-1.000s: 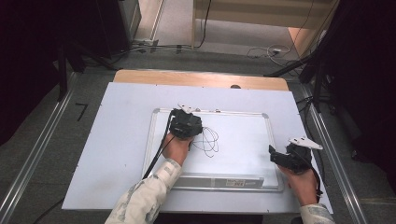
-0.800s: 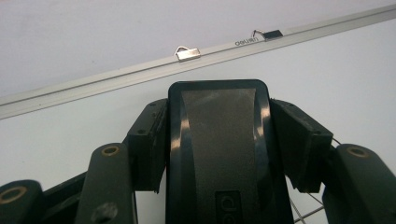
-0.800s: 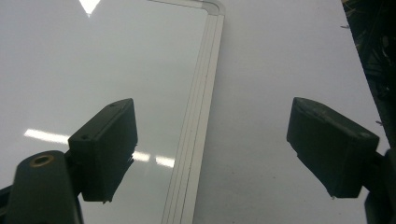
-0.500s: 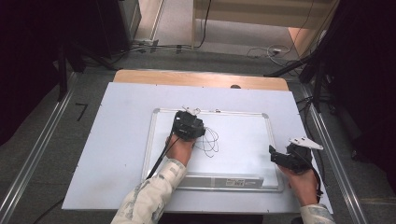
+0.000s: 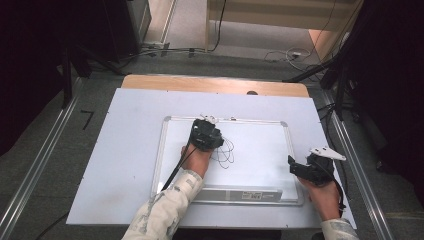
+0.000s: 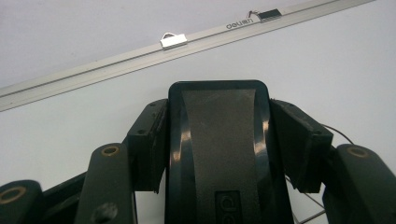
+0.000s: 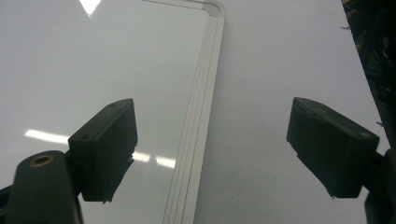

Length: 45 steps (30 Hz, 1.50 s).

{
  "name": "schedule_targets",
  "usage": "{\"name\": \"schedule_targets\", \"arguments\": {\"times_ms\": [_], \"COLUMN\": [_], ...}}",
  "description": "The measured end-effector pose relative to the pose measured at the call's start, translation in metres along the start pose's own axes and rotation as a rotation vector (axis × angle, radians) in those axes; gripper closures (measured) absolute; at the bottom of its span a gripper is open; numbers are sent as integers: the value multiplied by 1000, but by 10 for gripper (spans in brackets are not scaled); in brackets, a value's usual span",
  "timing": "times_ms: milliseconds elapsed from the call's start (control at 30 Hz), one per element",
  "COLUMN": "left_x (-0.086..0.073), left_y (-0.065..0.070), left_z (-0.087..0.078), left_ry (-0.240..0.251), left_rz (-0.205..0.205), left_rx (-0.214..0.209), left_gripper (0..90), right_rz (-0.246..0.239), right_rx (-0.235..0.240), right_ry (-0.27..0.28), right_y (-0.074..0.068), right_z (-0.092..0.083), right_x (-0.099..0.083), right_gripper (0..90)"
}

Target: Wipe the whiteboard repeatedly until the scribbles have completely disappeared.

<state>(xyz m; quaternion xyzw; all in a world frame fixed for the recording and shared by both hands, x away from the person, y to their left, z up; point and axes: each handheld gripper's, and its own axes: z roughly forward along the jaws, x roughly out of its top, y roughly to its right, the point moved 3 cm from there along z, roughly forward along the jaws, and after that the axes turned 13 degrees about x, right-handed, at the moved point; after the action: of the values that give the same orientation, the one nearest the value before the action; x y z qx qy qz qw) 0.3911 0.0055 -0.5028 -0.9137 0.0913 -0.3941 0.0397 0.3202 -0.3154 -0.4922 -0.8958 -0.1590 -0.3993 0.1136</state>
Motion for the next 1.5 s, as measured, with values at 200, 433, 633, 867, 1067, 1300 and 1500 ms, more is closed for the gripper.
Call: {"name": "schedule_targets", "arguments": {"times_ms": [200,433,633,867,1067,1300,1500], "left_x": [1,2,2,3,3,4,5], "left_y": [6,16,23,30,35,44,52], "left_z": [0,-2,-2,-4,-4,-5,-7], "left_ry": [1,6,8,6,7,9,14], "left_rz": [9,25,32,45,46,59,67], "left_rx": [-4,-15,-23,-30,-38,-48,-57], "left_gripper": [414,413,413,414,414,414,414], "right_rz": [1,-1,-2,-2,-2,-1,-2], "right_rx": [0,3,4,7,8,7,8], "right_ry": [1,0,1,2,2,3,2], "right_y": [0,0,0,-1,-1,-1,-1], "right_z": [0,0,0,1,1,0,1], "right_x": [0,0,0,1,1,1,1], "right_gripper": [149,149,149,149,149,149,149]}}
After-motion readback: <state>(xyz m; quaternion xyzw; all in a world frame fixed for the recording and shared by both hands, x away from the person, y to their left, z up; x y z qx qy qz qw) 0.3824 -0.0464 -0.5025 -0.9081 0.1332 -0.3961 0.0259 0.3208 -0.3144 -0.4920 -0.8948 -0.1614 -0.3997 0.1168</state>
